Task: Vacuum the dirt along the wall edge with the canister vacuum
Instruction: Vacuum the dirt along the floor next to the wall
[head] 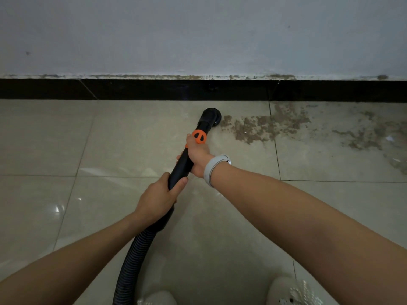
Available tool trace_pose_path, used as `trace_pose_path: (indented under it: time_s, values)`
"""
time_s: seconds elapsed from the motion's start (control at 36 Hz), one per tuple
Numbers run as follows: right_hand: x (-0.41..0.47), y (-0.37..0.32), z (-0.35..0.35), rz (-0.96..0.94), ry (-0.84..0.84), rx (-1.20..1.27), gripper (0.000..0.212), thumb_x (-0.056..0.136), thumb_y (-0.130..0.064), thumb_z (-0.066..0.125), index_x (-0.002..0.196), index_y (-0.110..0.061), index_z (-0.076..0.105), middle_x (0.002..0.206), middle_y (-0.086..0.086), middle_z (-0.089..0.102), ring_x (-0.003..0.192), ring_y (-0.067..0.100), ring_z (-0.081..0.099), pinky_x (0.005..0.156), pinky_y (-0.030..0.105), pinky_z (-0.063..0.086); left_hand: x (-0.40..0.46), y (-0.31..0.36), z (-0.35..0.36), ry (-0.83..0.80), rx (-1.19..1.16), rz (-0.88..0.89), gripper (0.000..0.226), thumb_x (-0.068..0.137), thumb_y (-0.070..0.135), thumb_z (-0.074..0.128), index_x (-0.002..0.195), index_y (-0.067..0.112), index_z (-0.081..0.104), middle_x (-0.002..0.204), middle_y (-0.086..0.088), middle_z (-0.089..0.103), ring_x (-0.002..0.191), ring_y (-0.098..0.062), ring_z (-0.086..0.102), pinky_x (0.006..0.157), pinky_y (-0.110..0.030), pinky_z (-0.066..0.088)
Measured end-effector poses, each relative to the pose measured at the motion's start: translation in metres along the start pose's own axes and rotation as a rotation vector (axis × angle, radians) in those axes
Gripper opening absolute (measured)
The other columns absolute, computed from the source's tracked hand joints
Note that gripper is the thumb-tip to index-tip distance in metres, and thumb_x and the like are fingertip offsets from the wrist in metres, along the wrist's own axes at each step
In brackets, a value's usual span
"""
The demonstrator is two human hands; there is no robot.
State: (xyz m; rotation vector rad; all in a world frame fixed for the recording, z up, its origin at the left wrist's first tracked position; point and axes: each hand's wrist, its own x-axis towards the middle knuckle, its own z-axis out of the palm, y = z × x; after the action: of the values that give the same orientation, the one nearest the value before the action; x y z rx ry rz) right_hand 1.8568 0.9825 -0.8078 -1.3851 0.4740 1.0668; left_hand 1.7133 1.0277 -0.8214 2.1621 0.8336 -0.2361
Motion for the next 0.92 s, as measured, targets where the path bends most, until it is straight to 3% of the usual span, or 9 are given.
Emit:
trace_pose_path:
  time_s: [0.08, 0.19, 0.36, 0.53, 0.92]
  values:
    - [-0.005, 0.003, -0.005, 0.01, 0.009, 0.005, 0.038, 0.098, -0.039, 0.051, 0.12, -0.008, 0.043, 0.088, 0.01, 0.054, 0.064, 0.021, 0.058, 0.078, 0.041, 0.056, -0.006, 0.002, 0.002, -0.007, 0.0, -0.002, 0.037, 0.091, 0.06, 0.046, 0.085, 0.023, 0.047, 0.066, 0.0, 0.067, 0.058, -0.014, 0.065, 0.062, -0.036, 0.054]
    - [-0.012, 0.011, -0.013, 0.01, 0.022, 0.022, 0.045, 0.099, -0.04, 0.05, 0.127, -0.007, 0.043, 0.086, 0.008, 0.054, 0.065, 0.02, 0.059, 0.067, 0.036, 0.054, -0.015, 0.005, 0.003, -0.035, 0.03, -0.006, 0.037, 0.091, 0.06, 0.046, 0.087, 0.023, 0.048, 0.068, 0.0, 0.067, 0.06, -0.016, 0.066, 0.063, -0.038, 0.055]
    - [-0.02, 0.028, -0.024, 0.011, 0.008, 0.07, 0.035, 0.099, -0.038, 0.05, 0.116, -0.008, 0.046, 0.083, 0.008, 0.053, 0.067, 0.021, 0.059, 0.084, 0.042, 0.056, -0.028, 0.002, 0.008, -0.049, 0.095, 0.005, 0.038, 0.09, 0.06, 0.046, 0.086, 0.022, 0.046, 0.07, -0.004, 0.066, 0.06, -0.02, 0.064, 0.058, -0.037, 0.051]
    - [-0.025, 0.049, -0.033, 0.009, 0.07, 0.072, 0.038, 0.098, -0.042, 0.05, 0.118, -0.009, 0.045, 0.08, 0.007, 0.054, 0.065, 0.02, 0.06, 0.082, 0.043, 0.058, -0.044, -0.006, 0.014, -0.093, 0.108, 0.022, 0.04, 0.089, 0.061, 0.046, 0.087, 0.022, 0.046, 0.068, -0.003, 0.066, 0.057, -0.019, 0.063, 0.059, -0.04, 0.052]
    - [-0.023, 0.054, -0.037, 0.002, 0.235, 0.013, 0.039, 0.099, -0.049, 0.043, 0.114, -0.014, 0.039, 0.081, 0.004, 0.057, 0.078, 0.023, 0.066, 0.087, 0.045, 0.057, -0.034, -0.007, 0.015, -0.164, 0.086, 0.057, 0.038, 0.089, 0.061, 0.045, 0.09, 0.023, 0.049, 0.066, 0.002, 0.066, 0.055, -0.011, 0.063, 0.058, -0.033, 0.052]
